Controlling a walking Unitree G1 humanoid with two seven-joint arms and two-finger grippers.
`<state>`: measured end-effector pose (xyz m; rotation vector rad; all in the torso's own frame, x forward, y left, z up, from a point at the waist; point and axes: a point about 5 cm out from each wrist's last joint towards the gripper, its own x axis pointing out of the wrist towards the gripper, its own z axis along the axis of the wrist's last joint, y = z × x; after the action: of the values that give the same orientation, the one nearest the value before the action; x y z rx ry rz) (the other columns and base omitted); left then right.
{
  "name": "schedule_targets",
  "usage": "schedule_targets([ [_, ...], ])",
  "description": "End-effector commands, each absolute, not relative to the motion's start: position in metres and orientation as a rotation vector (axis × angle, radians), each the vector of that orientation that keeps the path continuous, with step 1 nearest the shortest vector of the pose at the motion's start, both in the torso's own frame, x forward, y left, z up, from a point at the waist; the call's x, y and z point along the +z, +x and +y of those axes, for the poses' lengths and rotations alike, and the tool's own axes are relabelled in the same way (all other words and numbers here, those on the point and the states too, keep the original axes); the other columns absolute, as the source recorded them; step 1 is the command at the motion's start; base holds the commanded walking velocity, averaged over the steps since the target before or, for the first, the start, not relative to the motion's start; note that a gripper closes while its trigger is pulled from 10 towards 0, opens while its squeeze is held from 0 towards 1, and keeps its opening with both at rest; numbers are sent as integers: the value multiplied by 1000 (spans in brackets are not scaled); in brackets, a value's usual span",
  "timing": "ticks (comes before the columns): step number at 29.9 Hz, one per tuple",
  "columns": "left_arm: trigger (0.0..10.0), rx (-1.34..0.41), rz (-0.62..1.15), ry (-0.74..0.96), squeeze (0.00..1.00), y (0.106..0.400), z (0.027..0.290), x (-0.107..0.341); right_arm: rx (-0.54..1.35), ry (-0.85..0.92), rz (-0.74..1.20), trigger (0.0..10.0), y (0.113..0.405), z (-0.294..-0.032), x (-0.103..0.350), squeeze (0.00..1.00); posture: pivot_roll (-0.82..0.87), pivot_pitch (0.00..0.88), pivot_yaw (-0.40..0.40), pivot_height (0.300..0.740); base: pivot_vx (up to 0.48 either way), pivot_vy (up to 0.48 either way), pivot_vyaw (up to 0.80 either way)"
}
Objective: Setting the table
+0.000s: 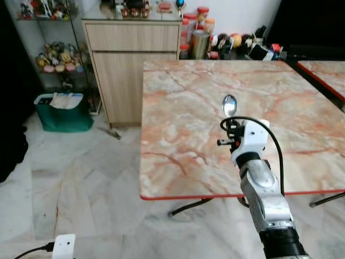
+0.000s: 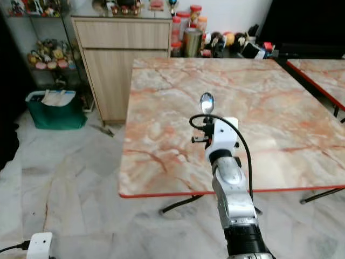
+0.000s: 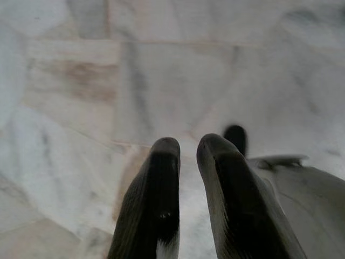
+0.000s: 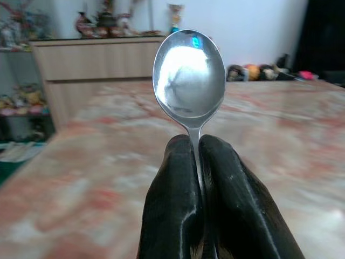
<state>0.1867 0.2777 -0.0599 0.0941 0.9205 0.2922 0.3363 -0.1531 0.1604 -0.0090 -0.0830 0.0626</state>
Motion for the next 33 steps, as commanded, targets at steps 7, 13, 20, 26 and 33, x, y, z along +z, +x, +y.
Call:
schedule_targets([
  [7, 10000, 269, 946, 109, 0, 181, 274, -64, 59, -56, -86, 10000, 339, -155, 164, 0, 11, 67, -61, 740, 0, -317, 57],
  [13, 10000, 268, 947, 104, 0, 181, 275, -64, 33, -8, -83, 10000, 338, -159, 163, 0, 12, 78, -58, 740, 0, -309, 354],
  [20, 10000, 269, 948, 99, 0, 182, 275, -64, 31, -58, -74, 10000, 338, -160, 162, 0, 10, 90, -54, 740, 0, -291, 114],
  [26, 10000, 269, 948, 97, 0, 182, 275, -63, 20, -9, -72, 10000, 339, -161, 162, 0, 11, 94, -52, 740, 125, -273, 312],
  [33, 10000, 268, 947, 95, 0, 183, 275, -63, 24, -31, -68, 10000, 339, -160, 162, 0, 7, 95, -51, 740, 280, -254, 0],
])
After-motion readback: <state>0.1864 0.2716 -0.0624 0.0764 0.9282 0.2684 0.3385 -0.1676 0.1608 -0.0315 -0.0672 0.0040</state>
